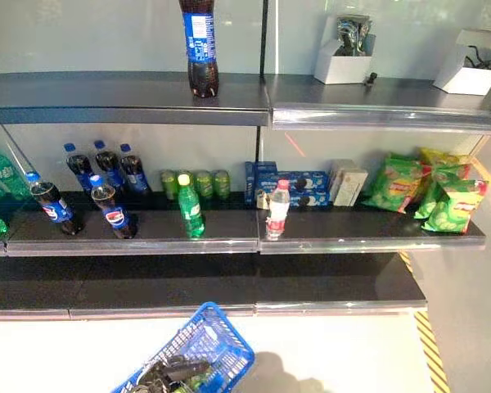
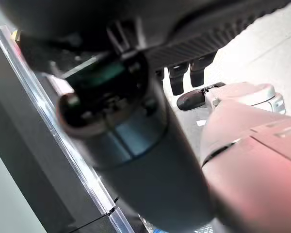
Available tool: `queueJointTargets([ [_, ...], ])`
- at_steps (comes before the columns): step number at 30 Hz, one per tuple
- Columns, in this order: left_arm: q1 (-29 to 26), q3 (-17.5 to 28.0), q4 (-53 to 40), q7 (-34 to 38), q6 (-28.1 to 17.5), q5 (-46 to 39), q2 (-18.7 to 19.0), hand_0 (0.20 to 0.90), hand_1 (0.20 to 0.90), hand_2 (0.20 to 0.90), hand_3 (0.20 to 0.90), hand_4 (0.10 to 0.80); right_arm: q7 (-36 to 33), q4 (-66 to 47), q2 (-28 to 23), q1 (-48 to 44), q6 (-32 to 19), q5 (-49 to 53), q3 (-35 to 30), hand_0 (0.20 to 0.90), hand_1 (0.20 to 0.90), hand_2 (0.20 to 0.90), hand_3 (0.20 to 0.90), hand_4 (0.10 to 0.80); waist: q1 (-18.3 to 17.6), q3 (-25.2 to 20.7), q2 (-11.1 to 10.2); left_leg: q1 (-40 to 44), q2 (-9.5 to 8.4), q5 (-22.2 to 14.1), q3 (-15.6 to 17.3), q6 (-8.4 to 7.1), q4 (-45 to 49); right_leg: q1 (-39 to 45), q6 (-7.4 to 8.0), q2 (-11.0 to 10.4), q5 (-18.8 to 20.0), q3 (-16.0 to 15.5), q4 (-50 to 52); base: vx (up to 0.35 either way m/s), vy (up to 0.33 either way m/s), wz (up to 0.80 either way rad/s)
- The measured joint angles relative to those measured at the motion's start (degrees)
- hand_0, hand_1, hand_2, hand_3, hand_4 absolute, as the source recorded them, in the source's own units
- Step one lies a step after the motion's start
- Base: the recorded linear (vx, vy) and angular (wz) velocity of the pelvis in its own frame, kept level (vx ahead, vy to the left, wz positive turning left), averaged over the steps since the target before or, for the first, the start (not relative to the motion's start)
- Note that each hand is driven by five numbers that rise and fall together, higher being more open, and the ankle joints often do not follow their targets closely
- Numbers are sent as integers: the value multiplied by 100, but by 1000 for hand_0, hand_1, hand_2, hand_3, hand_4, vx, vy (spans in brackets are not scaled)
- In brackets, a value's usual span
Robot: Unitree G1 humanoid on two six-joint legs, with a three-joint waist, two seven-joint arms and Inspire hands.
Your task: Pick up the drink and place into the basket.
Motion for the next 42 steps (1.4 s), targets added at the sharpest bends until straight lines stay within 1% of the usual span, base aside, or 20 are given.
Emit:
queueJointTargets([
  [20,4,-13,1,-6,-5,5,0,300,300,300,200,100,0,1,1,1,4,0,2,900,900,900,900,800,1,-7,-4,-1,3,0,11,0,-1,-2,0,1,0,2,-1,0,0,0],
  [25,4,-13,5,-4,-21,15,0,300,300,300,200,100,0,2,2,5,-2,2,0,900,900,900,900,800,-3,-7,-3,-2,15,0,23,-1,0,-7,0,10,0,6,-4,-17,-69,0],
  [32,13,-16,5,-5,-67,17,-1,300,300,300,200,100,12,0,4,3,0,1,7,900,900,900,900,800,-14,3,14,-7,84,7,56,-18,40,-21,-12,55,-4,22,1,-22,-122,-1],
  [34,9,-31,0,-5,-78,17,-4,300,300,300,200,100,12,1,-1,-1,-1,1,9,900,900,900,900,800,-4,22,43,-20,113,19,53,-38,40,-35,-35,100,-6,22,0,-79,-88,0],
  [35,9,-52,-14,0,-81,16,-14,300,300,300,200,100,11,2,-16,-28,2,2,34,900,900,900,900,800,-3,33,71,-43,155,29,35,-54,38,-58,-41,121,-4,22,-9,-107,-14,-1],
  [38,1,-197,-155,13,-111,-38,-83,300,300,300,200,100,11,-1,-153,-168,42,-4,147,900,900,900,900,800,17,69,227,-316,185,99,-28,-82,40,-328,-91,189,31,27,-31,-197,56,0],
  [40,-64,-290,-221,17,-189,-65,-226,300,300,300,200,100,4,-2,-284,-305,111,-11,181,900,900,900,900,800,13,174,428,-522,207,176,-27,-80,45,-487,-116,215,73,-16,-31,-278,109,13],
  [42,-257,-470,-223,7,-257,-60,-356,300,300,300,200,100,-44,-42,-417,-344,122,6,158,900,900,900,900,800,0,300,620,-729,198,276,-168,-60,46,-588,-125,227,88,-195,-32,-97,135,39],
])
